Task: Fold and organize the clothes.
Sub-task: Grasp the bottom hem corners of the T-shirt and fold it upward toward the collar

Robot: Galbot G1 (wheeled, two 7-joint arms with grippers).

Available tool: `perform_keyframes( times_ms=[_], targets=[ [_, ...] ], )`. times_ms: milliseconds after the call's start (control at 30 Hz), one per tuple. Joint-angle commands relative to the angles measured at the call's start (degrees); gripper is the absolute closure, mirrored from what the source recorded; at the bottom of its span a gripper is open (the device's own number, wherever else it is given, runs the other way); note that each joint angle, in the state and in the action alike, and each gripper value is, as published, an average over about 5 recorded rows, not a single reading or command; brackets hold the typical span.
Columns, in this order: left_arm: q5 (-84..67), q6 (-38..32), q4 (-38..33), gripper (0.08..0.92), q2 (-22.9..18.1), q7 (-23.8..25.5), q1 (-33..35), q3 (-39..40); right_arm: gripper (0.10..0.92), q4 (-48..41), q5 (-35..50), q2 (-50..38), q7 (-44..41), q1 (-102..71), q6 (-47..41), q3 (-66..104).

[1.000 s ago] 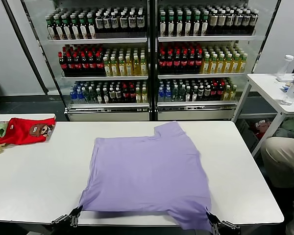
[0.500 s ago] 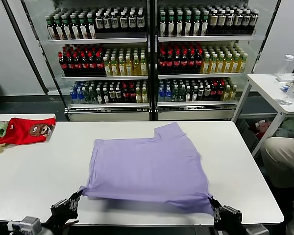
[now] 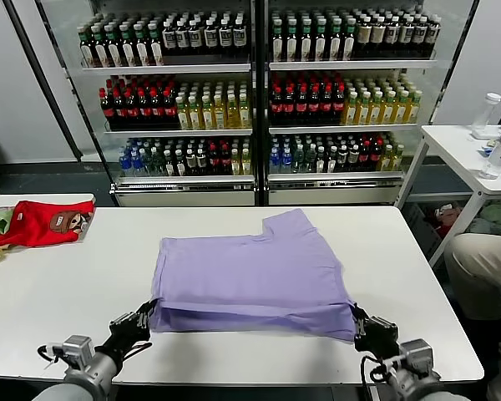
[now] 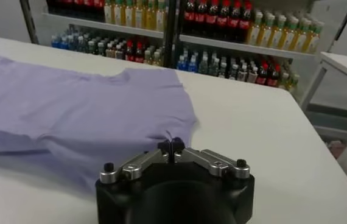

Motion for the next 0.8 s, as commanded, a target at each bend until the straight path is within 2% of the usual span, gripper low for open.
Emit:
perform_keyframes(
  times_ms=[33, 800],
  targets=[
    [0.10, -0.08, 7.85, 0.912, 0.20, 2.42, -7.58, 2.56, 0.909, -6.06, -0.86, 1.42, -0.26, 7.79, -0.33, -4.03],
    [1.35, 0.12, 11.38, 0.912, 1.21, 3.61, -12.72, 4.07, 0.909, -10.90, -2.76, 3.33, -0.15, 13.34, -0.48, -7.86]
  ],
)
